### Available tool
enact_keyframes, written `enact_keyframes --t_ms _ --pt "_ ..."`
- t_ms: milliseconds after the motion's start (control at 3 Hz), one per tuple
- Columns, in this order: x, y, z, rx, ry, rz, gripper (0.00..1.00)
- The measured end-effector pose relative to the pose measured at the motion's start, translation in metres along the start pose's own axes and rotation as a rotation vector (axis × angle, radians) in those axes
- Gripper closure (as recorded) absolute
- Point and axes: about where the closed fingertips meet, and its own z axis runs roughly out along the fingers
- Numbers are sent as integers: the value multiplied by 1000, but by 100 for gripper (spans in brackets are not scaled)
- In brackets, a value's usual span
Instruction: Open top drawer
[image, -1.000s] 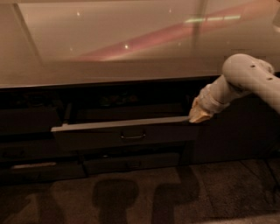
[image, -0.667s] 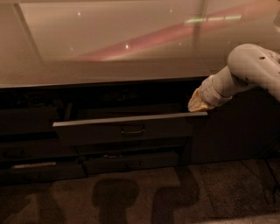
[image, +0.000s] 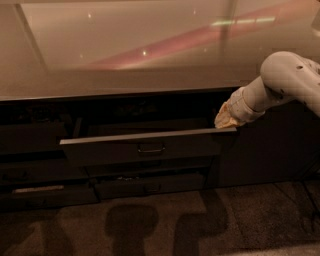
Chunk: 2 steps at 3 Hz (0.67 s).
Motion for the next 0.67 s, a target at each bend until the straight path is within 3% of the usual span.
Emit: enact_keyframes --t_ms 333,667 --pt "7 -2 7 -14 5 20 100" --pt "-13 -6 30 -71 38 -19 100"
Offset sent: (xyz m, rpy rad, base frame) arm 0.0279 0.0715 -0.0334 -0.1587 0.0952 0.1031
